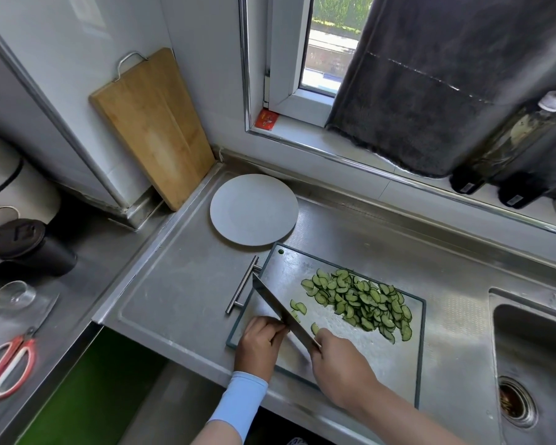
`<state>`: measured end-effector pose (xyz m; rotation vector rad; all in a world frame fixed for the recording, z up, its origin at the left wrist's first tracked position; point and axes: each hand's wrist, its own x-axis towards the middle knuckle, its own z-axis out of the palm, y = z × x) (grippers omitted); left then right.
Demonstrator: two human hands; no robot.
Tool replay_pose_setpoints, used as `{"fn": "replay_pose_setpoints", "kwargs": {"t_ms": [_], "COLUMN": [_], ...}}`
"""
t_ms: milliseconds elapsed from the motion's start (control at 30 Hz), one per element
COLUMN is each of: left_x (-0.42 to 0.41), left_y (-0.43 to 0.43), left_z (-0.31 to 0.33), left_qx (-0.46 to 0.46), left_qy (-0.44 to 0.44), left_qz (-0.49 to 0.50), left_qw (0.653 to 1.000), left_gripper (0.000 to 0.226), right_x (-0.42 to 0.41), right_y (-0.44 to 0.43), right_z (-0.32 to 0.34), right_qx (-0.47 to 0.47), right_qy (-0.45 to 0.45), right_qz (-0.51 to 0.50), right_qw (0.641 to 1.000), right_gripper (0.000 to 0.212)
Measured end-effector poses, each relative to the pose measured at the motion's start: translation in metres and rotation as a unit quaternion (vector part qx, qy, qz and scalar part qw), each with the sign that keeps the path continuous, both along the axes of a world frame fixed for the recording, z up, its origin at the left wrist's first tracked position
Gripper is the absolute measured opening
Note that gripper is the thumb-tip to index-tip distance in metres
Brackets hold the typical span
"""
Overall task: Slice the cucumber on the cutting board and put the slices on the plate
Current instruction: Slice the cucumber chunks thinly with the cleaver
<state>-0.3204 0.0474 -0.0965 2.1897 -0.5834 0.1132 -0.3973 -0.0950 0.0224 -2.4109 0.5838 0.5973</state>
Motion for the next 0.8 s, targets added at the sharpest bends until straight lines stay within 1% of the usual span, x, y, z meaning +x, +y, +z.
{"fn": "replay_pose_setpoints", "kwargs": {"t_ms": [367,600,800], "left_x": [0.001,0.001,0.000], "left_y": [0.001,0.001,0.001], "left_z": [0.001,0.000,0.000], "left_qx": [-0.007,0.007,0.010], "left_qy": [0.010,0.013,0.020], "left_qz": [-0.003,-0.001,-0.002], "left_qw": [1.000,1.000,1.000], "left_gripper": [0.017,0.014,0.015], "right_x": [-0.008,-0.005,0.003], "right_y": [-0.001,0.002,0.003], "right_z": [-0.001,-0.003,-0.005], "right_qx": [0.000,-0.014,-0.006], "right_qy": [0.016,0.020,0.022], "right_qz": [-0.007,0.002,0.004], "right_qw": [1.000,1.000,1.000], "right_gripper": [0.014,0.014,0.014]}}
